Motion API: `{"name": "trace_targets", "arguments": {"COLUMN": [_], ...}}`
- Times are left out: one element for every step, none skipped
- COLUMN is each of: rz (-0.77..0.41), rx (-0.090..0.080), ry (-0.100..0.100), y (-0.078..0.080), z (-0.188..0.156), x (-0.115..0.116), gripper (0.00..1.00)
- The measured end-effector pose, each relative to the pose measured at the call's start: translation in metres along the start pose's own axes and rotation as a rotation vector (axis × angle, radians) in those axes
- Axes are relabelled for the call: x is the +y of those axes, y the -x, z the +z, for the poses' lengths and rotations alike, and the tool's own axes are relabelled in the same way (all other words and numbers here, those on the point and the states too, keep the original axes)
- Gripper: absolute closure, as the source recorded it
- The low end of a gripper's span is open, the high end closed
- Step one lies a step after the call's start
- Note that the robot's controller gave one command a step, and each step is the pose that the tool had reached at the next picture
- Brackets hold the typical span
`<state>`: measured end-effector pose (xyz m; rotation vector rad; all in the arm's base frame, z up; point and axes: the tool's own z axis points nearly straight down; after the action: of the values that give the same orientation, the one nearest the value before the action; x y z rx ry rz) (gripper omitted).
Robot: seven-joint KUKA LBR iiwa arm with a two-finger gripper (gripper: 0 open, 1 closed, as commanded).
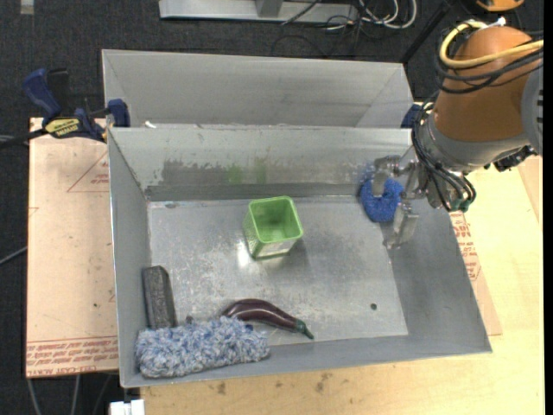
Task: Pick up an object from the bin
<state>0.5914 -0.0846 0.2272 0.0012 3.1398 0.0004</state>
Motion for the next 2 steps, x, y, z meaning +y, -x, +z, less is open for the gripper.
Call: {"name": "trace_targets", "arguments": {"rz": [-0.009, -0.07], "rx": [-0.007, 0.015], "ry": [-0.002, 0.004], "y": [0.002, -0.014], "z": [0.005, 0.025], "x": [0.002, 0.003], "gripper": [0.0, 0.0]}}
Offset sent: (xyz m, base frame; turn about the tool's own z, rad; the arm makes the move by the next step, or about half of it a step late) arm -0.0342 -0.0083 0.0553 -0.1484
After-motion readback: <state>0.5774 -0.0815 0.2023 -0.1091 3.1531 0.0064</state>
